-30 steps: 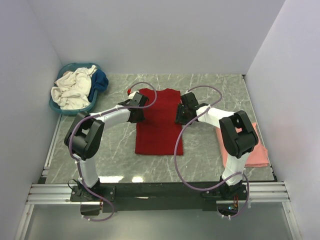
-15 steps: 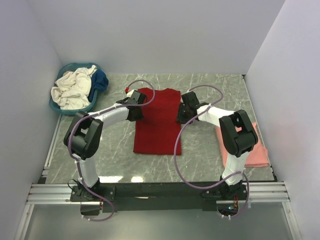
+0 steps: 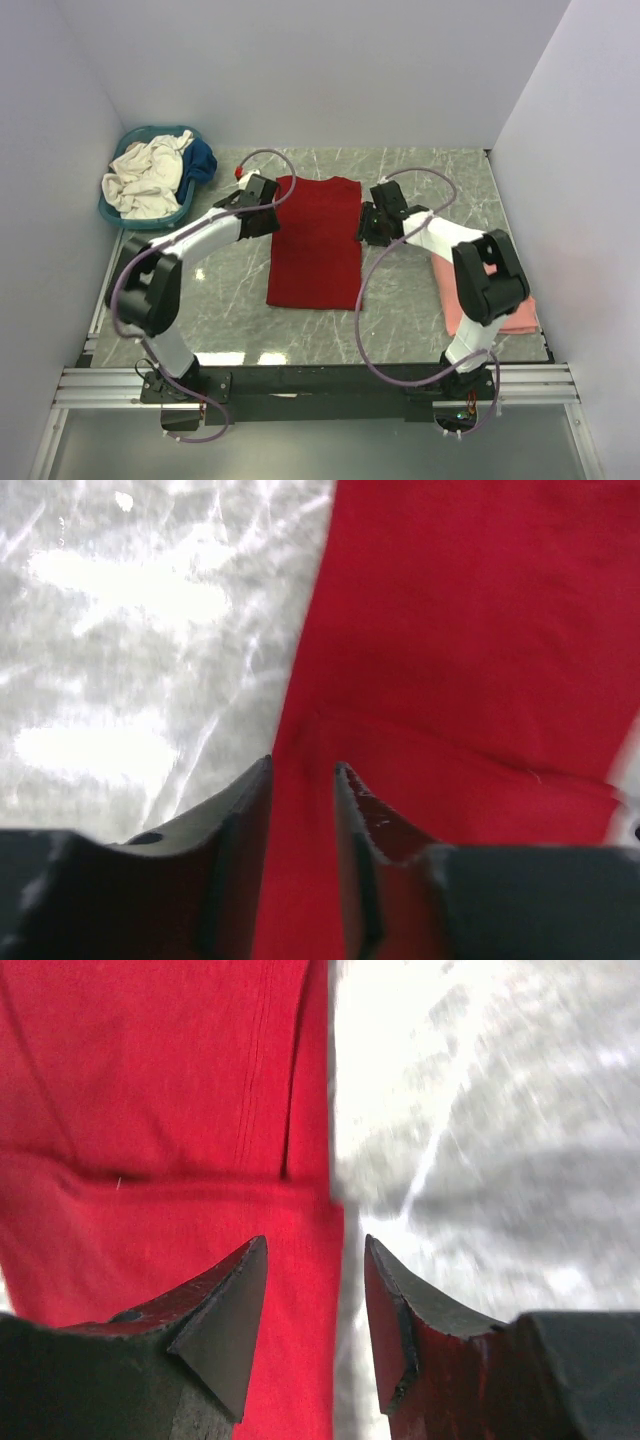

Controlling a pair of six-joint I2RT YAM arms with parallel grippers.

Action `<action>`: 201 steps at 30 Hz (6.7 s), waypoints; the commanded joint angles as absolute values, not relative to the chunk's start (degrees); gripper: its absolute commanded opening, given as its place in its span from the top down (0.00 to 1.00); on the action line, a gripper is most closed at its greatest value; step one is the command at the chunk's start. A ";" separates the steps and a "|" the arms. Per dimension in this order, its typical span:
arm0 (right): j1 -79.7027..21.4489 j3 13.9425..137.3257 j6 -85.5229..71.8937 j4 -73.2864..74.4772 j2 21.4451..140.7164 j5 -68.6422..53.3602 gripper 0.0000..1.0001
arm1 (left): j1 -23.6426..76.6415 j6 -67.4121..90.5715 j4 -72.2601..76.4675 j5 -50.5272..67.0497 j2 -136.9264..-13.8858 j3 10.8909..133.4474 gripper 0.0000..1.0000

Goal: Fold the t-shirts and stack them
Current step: Fold the tshirt

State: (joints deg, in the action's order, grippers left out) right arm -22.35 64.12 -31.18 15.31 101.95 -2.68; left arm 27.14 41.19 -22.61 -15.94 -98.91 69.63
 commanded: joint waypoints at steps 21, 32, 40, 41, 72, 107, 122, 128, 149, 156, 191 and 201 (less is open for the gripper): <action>-36.21 32.80 -40.69 6.15 76.11 -7.48 0.59 | 36.65 53.61 -7.39 -2.72 -76.38 35.17 0.99; -36.30 29.01 -40.25 6.59 75.76 -5.72 0.60 | 37.62 57.30 -5.80 -3.34 -72.87 27.51 0.99; -36.21 27.33 -40.08 7.82 73.39 -4.40 0.60 | 37.62 58.97 -8.87 -4.83 -63.39 26.72 0.97; -36.21 27.33 -40.17 8.00 73.04 -4.39 0.60 | 37.62 59.06 -10.01 -5.36 -62.50 26.81 0.96; -36.30 22.77 -45.43 2.73 69.17 -11.95 0.58 | 37.62 61.43 -16.87 -9.75 -56.69 23.56 0.66; -36.12 20.30 -46.23 1.75 62.41 -7.30 0.92 | 37.70 63.37 -5.97 -4.31 -57.93 16.79 0.99; -36.21 13.54 -46.49 11.77 37.54 -10.11 1.00 | 41.13 65.92 -13.97 -2.46 -37.10 12.31 0.99; -36.12 16.34 -44.13 17.22 32.61 -10.46 1.00 | 41.31 63.02 -19.24 -3.77 -34.45 15.11 0.99; -25.41 50.00 -35.07 21.18 63.71 -10.71 1.00 | 32.97 53.35 -17.15 -11.70 -67.14 46.31 0.99; -17.50 59.93 -33.14 21.44 76.01 -14.41 1.00 | 27.87 52.91 -14.06 -12.22 -77.50 55.01 0.99; -10.28 108.35 -28.65 27.95 123.48 -20.39 1.00 | 14.33 47.72 -14.68 -4.31 -115.13 89.99 0.99; -9.93 121.63 -28.65 25.58 136.04 -24.17 1.00 | 10.73 46.67 -7.83 -0.62 -120.76 93.07 0.99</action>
